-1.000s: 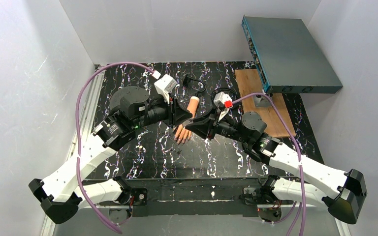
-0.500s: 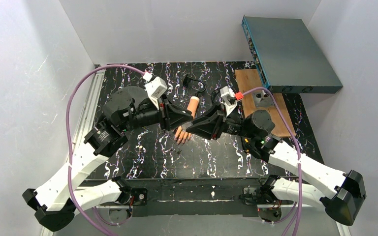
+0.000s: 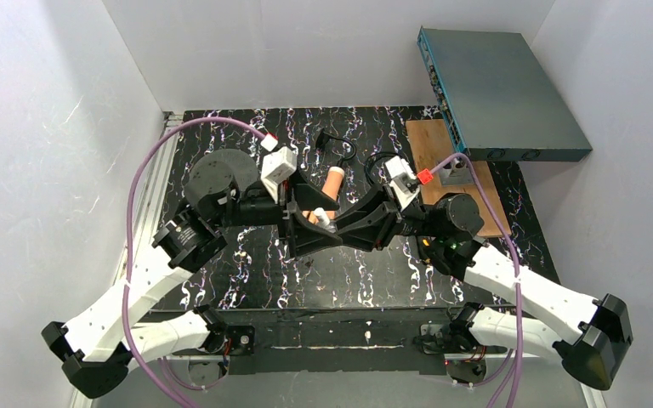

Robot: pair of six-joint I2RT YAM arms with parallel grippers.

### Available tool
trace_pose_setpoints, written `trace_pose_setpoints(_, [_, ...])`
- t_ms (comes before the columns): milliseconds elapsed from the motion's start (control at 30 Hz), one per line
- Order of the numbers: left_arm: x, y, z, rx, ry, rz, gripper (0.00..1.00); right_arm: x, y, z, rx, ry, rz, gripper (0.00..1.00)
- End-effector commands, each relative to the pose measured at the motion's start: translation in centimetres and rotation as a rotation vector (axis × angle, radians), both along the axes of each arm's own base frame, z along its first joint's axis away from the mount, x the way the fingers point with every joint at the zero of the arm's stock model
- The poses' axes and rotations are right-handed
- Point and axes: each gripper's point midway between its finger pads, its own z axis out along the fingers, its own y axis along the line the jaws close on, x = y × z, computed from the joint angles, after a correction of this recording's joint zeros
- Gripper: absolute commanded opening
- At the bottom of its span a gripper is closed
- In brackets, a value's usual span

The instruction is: Paint the nails

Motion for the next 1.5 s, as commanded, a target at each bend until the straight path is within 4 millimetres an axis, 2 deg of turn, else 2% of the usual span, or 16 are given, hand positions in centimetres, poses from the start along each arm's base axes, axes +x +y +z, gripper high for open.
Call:
trace_pose_setpoints(0, [0.6, 0.8, -0.6, 0.074, 0.006, 0.070, 0.92, 0.4, -0.7, 1.4, 0.026, -0.086, -0.085, 0.01])
trace_pose_setpoints(67, [0.9, 1.6, -0.6, 0.092, -0.025, 0.118, 0.98, 1.5, -0.6, 0.4, -0.017, -0.072, -0.147, 0.01])
trace_pose_setpoints(233, [2.5, 2.6, 0.0, 0.128, -0.020, 0.239, 0.98, 3.5, -0.6, -1.3, -0.091, -0.057, -0.256, 0.01])
trace_pose_setpoints(367, [4.0, 3.1, 0.9, 0.101, 0.018, 0.349, 0.96, 4.9, -0.5, -1.7, -0.113, -0.041, -0.330, 0.01])
trace_pose_setpoints(467, [4.8, 3.4, 1.1, 0.093, 0.033, 0.400, 0.86, 5.6, -0.5, -1.8, -0.122, -0.029, -0.363, 0.01])
trace_pose_setpoints(500, [3.1, 5.5, 3.4, 0.024, -0.007, 0.421, 0.81, 5.7, -0.5, -1.8, -0.124, -0.029, -0.366, 0.01])
trace_pose_setpoints(533, [5.2, 3.8, 1.2, 0.096, 0.043, 0.439, 0.78, 5.8, -0.4, -1.8, -0.124, -0.029, -0.367, 0.01])
trace_pose_setpoints(700, [6.6, 3.9, -0.2, 0.131, 0.096, 0.510, 0.61, 5.7, -0.5, -1.3, -0.113, -0.038, -0.366, 0.01])
trace_pose_setpoints(867, [6.8, 3.2, -1.1, 0.149, 0.143, 0.494, 0.59, 5.7, -0.3, -1.1, -0.110, -0.043, -0.358, 0.01])
trace_pose_setpoints(1000, [6.8, 2.7, -1.7, 0.164, 0.168, 0.476, 0.51, 5.6, -0.3, -0.9, -0.107, -0.046, -0.358, 0.01])
trace_pose_setpoints(1167, [6.4, 2.2, -2.1, 0.172, 0.186, 0.442, 0.33, 5.6, -0.4, -0.8, -0.104, -0.050, -0.360, 0.01])
trace_pose_setpoints(1333, [5.8, 1.7, -2.6, 0.185, 0.209, 0.399, 0.21, 5.7, -0.3, -0.7, -0.102, -0.053, -0.360, 0.01])
trace_pose_setpoints(1467, [4.6, 1.1, -2.8, 0.180, 0.204, 0.316, 0.09, 5.8, -0.2, -0.4, -0.099, -0.050, -0.360, 0.01])
